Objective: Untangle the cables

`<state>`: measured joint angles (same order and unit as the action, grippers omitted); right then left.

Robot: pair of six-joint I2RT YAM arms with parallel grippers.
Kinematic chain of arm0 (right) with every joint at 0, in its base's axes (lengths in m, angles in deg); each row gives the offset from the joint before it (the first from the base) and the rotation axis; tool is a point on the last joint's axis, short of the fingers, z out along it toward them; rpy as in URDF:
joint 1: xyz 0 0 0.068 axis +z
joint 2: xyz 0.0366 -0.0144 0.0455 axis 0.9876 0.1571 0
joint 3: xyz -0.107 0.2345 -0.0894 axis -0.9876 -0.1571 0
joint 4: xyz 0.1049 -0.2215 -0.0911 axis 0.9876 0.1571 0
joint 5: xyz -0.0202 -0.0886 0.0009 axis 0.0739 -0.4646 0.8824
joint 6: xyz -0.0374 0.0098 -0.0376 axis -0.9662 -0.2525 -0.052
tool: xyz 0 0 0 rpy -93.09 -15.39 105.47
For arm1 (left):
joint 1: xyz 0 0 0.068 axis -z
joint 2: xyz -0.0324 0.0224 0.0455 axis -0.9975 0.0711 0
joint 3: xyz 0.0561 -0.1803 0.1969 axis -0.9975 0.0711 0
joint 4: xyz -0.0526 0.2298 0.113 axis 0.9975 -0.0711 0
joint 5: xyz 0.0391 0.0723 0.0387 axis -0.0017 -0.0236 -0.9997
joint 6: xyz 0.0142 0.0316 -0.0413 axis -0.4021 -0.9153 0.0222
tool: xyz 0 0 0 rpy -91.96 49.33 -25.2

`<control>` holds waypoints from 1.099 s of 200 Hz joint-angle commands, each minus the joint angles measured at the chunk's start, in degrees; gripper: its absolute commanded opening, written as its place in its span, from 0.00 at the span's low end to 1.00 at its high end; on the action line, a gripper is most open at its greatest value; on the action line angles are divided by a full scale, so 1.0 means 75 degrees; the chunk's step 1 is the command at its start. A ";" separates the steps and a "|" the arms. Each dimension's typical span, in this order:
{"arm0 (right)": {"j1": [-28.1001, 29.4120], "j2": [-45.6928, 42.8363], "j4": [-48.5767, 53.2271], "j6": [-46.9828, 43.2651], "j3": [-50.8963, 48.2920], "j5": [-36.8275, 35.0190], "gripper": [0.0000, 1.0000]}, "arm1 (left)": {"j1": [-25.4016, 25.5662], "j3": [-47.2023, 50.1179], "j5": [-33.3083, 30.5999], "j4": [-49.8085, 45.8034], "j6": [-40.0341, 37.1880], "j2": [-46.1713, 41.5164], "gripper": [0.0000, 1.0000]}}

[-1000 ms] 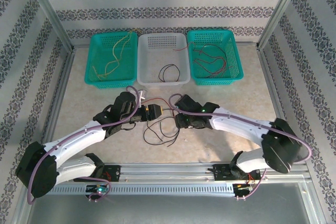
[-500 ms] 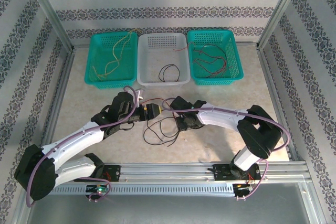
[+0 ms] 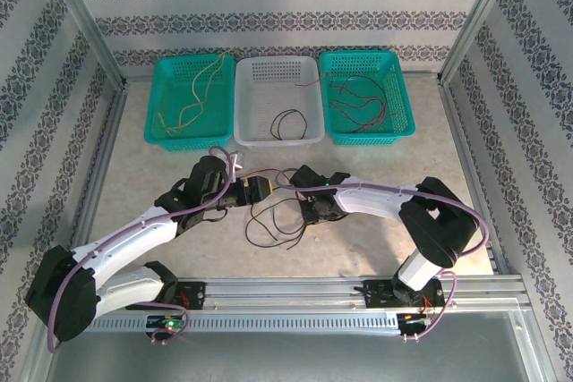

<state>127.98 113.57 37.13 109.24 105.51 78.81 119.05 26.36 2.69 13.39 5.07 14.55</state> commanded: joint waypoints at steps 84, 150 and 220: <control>0.0169 -0.0988 0.0368 0.0366 -0.0610 0.0933 0.49 | -0.0248 -0.0032 0.0147 -0.0165 -0.0166 -0.0181 0.71; 0.0251 -0.0626 0.0476 0.0320 -0.0729 0.0668 0.46 | -0.0315 -0.0012 0.0222 -0.0133 -0.0134 -0.0197 0.70; 0.0611 -0.0421 0.0817 0.0299 -0.0137 0.0123 0.00 | -0.0349 -0.0020 0.0266 -0.0300 -0.0148 -0.0478 0.71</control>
<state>131.35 111.01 42.24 111.60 103.43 81.08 117.30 26.36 3.92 12.90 5.05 12.43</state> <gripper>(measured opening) 0.051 0.705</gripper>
